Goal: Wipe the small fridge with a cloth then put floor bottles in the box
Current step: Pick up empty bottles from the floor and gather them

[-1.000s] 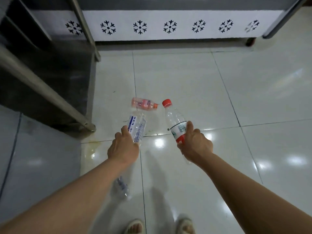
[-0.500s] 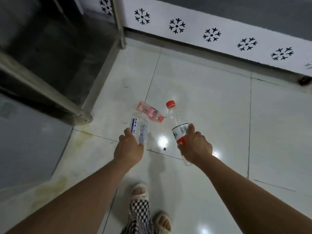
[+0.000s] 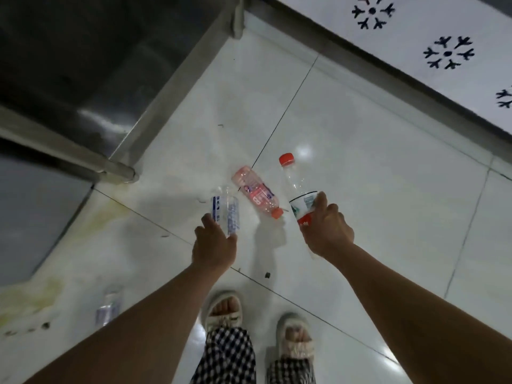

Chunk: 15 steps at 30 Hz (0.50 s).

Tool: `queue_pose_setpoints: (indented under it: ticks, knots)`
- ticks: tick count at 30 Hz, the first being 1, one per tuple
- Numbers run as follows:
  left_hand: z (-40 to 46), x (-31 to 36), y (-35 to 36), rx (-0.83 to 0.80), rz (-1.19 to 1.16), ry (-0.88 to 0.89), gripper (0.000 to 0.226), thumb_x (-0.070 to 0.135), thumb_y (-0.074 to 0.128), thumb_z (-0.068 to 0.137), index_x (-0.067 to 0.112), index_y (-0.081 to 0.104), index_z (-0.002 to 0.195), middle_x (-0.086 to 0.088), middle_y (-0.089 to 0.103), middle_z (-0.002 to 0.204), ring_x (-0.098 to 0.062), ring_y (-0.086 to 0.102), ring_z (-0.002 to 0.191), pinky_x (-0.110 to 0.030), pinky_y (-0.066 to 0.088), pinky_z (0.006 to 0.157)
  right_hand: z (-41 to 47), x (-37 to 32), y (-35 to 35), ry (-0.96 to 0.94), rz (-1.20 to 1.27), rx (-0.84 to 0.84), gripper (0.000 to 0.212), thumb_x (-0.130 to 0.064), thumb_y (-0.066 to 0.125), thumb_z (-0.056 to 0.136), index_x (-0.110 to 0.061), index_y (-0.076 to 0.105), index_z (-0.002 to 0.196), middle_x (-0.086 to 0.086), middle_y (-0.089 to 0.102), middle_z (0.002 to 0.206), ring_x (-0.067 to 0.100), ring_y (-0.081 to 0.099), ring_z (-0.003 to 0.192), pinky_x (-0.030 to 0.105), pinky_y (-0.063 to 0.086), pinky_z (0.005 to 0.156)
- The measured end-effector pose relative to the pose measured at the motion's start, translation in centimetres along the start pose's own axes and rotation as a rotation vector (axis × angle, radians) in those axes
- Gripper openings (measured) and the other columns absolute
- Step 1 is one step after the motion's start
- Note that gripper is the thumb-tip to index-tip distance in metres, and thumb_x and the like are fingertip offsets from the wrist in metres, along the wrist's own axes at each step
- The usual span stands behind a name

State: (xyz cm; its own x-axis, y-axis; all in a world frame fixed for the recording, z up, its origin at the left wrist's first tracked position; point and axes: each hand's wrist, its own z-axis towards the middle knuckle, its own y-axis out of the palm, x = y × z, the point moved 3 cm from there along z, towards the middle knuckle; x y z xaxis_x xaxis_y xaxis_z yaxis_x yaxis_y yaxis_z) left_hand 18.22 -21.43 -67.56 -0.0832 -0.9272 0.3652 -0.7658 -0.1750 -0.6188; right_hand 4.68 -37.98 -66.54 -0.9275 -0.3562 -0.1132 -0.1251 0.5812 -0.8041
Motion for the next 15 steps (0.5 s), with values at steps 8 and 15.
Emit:
queue_pose_setpoints:
  ticks: [8, 15]
  knots:
    - [8.4, -1.5, 7.7, 0.076, -0.159, -0.114, 0.063, 0.022, 0.057, 0.091, 0.005, 0.020, 0.139, -0.024, 0.040, 0.133, -0.037, 0.048, 0.116, -0.039, 0.044, 0.091, 11.5, -0.2, 5.4, -0.107, -0.039, -0.021, 0.071, -0.026, 0.064, 0.087, -0.015, 0.019, 0.140, 0.015, 0.037, 0.121, 0.036, 0.050, 0.110, 0.038, 0.038, 0.073]
    - [14.2, -2.7, 15.1, 0.251, -0.355, -0.156, 0.067, 0.020, 0.061, 0.089, 0.010, 0.018, 0.140, -0.021, 0.039, 0.135, -0.035, 0.048, 0.118, -0.036, 0.043, 0.091, 19.0, 0.3, 11.2, -0.209, 0.018, -0.120, 0.081, -0.015, 0.064, 0.085, -0.011, 0.011, 0.146, 0.020, 0.030, 0.131, 0.041, 0.045, 0.117, 0.050, 0.045, 0.096]
